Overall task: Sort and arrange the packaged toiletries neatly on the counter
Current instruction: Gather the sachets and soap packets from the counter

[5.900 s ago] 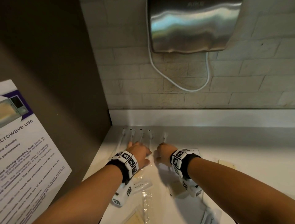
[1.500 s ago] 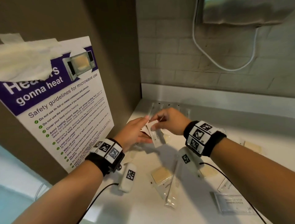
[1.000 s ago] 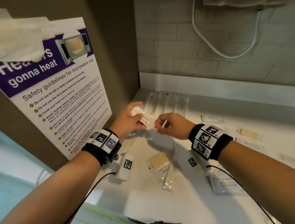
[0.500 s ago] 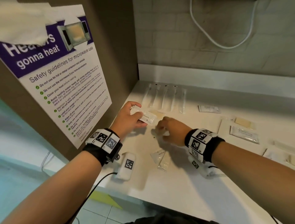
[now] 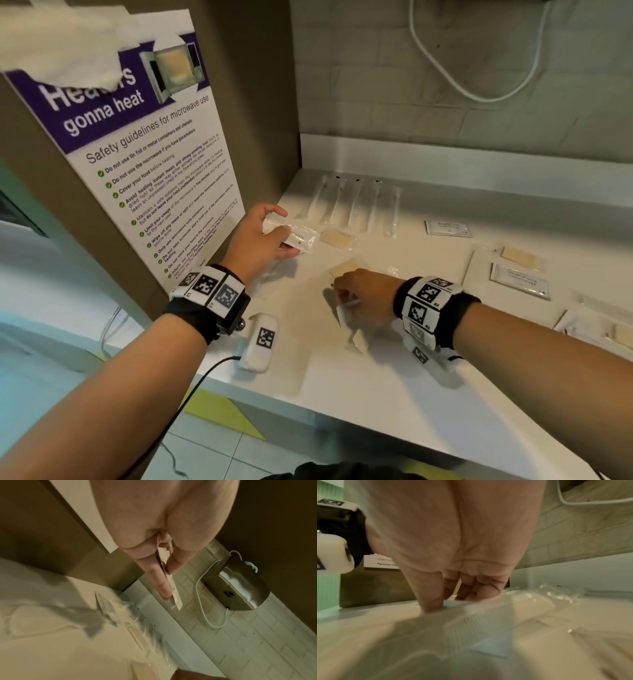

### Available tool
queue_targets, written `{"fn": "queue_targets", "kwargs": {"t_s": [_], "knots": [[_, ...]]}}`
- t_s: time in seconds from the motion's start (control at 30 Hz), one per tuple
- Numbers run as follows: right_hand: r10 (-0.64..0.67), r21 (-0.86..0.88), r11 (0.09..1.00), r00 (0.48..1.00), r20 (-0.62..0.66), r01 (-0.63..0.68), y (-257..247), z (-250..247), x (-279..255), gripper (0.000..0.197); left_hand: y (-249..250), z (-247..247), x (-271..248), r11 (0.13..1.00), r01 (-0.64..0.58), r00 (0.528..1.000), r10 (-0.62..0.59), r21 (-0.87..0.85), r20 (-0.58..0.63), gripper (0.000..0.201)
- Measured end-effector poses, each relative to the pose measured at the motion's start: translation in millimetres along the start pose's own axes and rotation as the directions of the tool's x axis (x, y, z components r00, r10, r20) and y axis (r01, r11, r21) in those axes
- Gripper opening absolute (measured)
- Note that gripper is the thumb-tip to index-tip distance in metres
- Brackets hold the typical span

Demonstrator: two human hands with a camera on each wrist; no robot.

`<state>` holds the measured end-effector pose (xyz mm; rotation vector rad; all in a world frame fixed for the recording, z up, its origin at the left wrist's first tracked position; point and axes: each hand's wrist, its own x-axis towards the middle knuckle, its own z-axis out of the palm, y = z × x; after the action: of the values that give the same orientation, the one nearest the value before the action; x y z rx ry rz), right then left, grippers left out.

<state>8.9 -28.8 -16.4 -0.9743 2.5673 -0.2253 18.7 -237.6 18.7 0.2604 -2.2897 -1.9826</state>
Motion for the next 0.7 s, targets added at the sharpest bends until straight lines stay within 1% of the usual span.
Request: {"fn": "queue_targets", "kwargs": {"t_s": [0.03, 0.1, 0.2, 0.23, 0.33, 0.4, 0.5, 0.6, 0.7], "knots": [[0.010, 0.041, 0.999, 0.999, -0.042, -0.009, 1, -3, 0, 0.015, 4, -2, 2, 1.000, -0.020, 1.000, 0.020, 0.003, -0.011, 0.024], [0.035, 0.148, 0.989, 0.984, -0.172, -0.010, 3, -11, 0, 0.014, 10, -5, 5, 0.999, -0.053, 0.998, 0.053, 0.003, -0.036, 0.022], [0.084, 0.348, 0.936, 0.923, -0.375, 0.057, 7, -24, -1, 0.031, 16, -5, 9, 0.997, -0.075, 0.995, 0.073, -0.030, -0.061, 0.021], [0.106, 0.396, 0.915, 0.899, -0.425, 0.079, 9, -29, -1, 0.033, 17, -5, 9, 0.996, -0.076, 0.995, 0.074, -0.043, -0.064, 0.021], [0.159, 0.513, 0.845, 0.842, -0.515, 0.154, 10, -44, -6, 0.023, 15, -2, 7, 0.998, -0.049, 0.997, 0.045, -0.051, -0.063, 0.019], [0.195, 0.555, 0.813, 0.818, -0.541, 0.174, 11, -50, -10, 0.024, 11, 3, 5, 0.998, -0.029, 0.998, 0.026, -0.051, -0.058, 0.019], [0.260, 0.567, 0.816, 0.804, -0.535, 0.113, 11, -52, -12, 0.023, 8, 11, 4, 0.999, -0.022, 0.997, 0.019, -0.049, -0.077, 0.019], [0.304, 0.523, 0.852, 0.830, -0.467, -0.017, 17, -46, -10, 0.019, 13, 13, 3, 0.997, -0.019, 0.994, 0.010, -0.080, -0.109, 0.018], [0.298, 0.403, 0.904, 0.890, -0.345, -0.147, 28, -32, -8, 0.022, 19, 13, 3, 0.994, -0.018, 0.995, 0.008, -0.107, -0.095, 0.016]]}}
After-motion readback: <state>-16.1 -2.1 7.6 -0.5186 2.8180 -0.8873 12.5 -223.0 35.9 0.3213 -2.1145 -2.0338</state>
